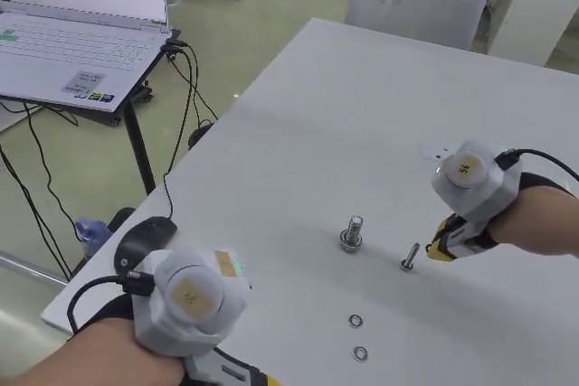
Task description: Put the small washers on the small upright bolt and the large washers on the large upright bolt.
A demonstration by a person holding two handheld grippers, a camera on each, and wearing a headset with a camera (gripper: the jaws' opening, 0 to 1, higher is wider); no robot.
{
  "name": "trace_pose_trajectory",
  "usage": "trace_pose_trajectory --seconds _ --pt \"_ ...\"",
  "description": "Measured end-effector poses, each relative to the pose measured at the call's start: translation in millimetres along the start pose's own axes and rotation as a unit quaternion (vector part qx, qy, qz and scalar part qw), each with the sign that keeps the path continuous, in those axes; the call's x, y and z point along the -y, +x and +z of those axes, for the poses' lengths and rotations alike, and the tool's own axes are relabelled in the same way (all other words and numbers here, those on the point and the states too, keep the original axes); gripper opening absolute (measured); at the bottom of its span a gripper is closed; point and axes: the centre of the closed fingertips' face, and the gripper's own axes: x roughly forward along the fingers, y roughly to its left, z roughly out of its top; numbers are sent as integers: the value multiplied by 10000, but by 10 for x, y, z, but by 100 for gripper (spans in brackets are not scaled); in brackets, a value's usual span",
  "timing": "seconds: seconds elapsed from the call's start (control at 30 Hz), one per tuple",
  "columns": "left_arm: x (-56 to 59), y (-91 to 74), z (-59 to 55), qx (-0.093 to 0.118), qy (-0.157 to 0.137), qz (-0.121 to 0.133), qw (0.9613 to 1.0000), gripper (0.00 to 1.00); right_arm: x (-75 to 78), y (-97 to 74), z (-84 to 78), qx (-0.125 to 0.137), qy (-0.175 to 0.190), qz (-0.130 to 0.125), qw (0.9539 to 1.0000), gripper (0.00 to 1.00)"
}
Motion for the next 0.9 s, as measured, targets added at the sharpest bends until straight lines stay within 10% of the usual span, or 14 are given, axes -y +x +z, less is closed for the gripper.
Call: trace_pose_trajectory --seconds 0.9 --pt "-67 14 82 257 -142 42 9996 91 50 129 113 -4 -65 129 9999 13"
